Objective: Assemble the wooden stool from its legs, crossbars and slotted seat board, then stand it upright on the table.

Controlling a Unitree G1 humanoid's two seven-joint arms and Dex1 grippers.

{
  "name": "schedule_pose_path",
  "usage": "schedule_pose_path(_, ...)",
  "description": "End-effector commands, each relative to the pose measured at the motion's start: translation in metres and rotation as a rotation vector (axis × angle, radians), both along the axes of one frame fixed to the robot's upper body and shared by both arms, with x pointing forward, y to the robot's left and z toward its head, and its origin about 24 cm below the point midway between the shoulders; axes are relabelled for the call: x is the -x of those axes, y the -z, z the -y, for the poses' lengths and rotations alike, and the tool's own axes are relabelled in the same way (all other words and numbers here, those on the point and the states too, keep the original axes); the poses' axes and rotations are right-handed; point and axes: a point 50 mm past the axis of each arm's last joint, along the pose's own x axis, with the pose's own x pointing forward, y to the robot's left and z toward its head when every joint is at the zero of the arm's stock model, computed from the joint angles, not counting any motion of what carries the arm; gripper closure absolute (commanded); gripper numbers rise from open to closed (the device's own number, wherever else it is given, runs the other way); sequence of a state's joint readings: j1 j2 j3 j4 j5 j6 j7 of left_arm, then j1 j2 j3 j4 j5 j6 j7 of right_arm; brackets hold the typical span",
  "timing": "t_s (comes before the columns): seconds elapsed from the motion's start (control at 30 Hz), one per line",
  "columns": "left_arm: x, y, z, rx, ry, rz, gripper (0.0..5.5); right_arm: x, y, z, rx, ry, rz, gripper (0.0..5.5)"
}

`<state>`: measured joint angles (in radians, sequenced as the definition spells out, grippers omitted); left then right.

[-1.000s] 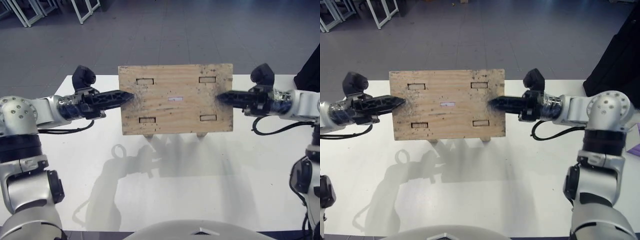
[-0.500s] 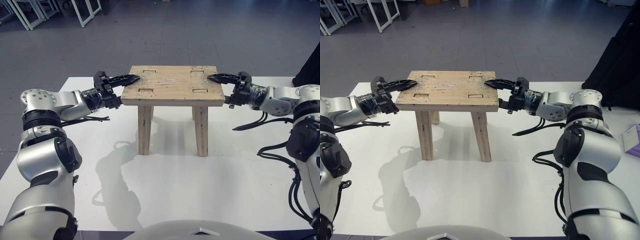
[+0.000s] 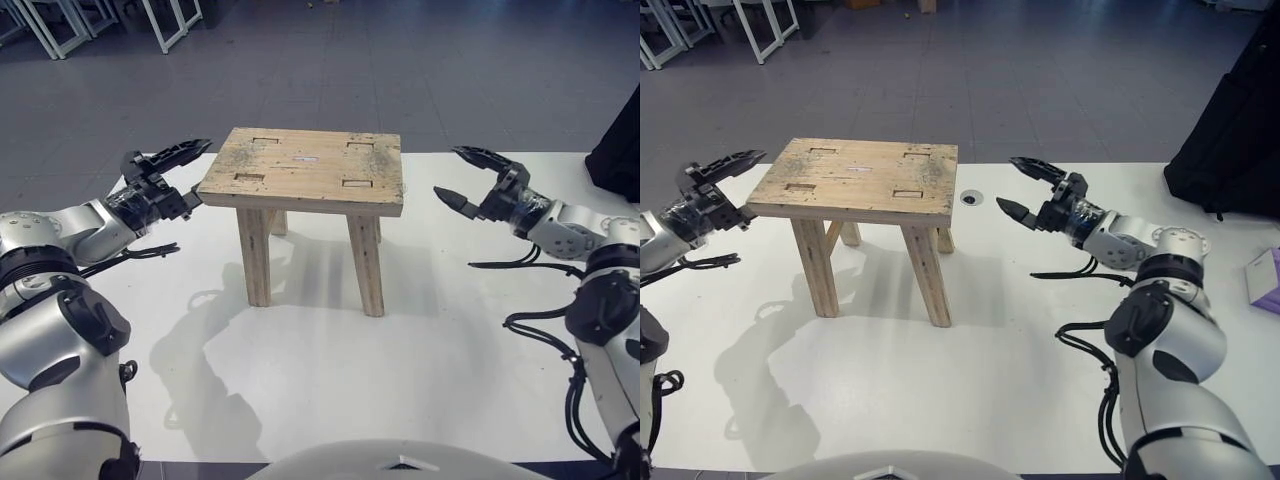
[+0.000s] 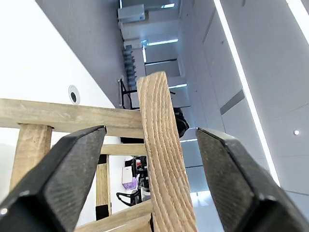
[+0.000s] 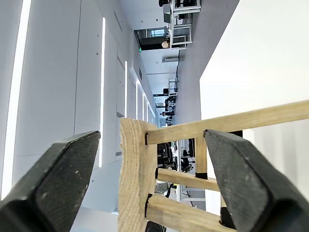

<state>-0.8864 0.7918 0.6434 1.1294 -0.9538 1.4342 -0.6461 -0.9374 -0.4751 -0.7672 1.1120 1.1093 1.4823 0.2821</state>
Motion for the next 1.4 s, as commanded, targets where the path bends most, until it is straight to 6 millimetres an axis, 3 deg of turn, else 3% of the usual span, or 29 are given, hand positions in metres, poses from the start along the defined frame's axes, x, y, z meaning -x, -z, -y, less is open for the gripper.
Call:
schedule_pose_path(0.03, 0.002, 0.013, -0.022, -0.154, -0.156, -0.009, 2.08, 0.004, 0.006, -0.003, 0.091, 0.036, 0.045, 1.57)
schedule_pose_path(0.13, -0.014, 0.011, -0.034, -0.475, -0.43, 0.185, 2.08, 0.006, 0.011, -0.014, 0.469, 0.142, 0.16, 1.57)
schedule_pose_path(0.23, -0.031, 0.012, -0.009, -0.727, -0.594, 0.276, 2.08, -0.001, 0.002, -0.009, 0.88, 0.435, 0.331, 1.57)
schedule_pose_path(0.3, -0.034, 0.014, 0.014, -0.996, -0.649, 0.335, 2.08, 0.001, -0.011, -0.007, 0.978, 0.667, 0.443, 1.57)
schedule_pose_path(0.37, -0.037, 0.015, 0.038, -1.201, -0.633, 0.432, 2.08, 0.007, -0.007, -0.005, 1.166, 0.76, 0.493, 1.57)
schedule_pose_path(0.47, -0.054, 0.011, 0.065, -1.288, -0.622, 0.504, 2.08, 0.016, 0.006, -0.004, 1.403, 0.788, 0.53, 1.57)
schedule_pose_path(0.57, -0.065, 0.001, 0.077, -1.264, -0.656, 0.537, 2.08, 0.016, 0.004, 0.006, 1.616, 0.836, 0.55, 1.57)
schedule_pose_path(0.67, -0.067, 0.003, 0.089, -1.291, -0.643, 0.544, 2.08, 0.011, 0.01, 0.005, 1.784, 0.812, 0.557, 1.57)
schedule_pose_path(0.93, -0.064, 0.011, 0.1, -1.338, -0.691, 0.494, 2.08, -0.009, 0.024, -0.014, 1.672, 0.705, 0.534, 1.57)
schedule_pose_path(1.1, -0.052, 0.009, 0.092, -1.385, -0.742, 0.496, 2.08, -0.025, 0.014, -0.021, 1.666, 0.677, 0.602, 1.57)
schedule_pose_path(1.4, -0.042, 0.015, 0.09, -1.401, -0.725, 0.465, 2.08, -0.024, 0.017, -0.025, 1.655, 0.657, 0.623, 1.57)
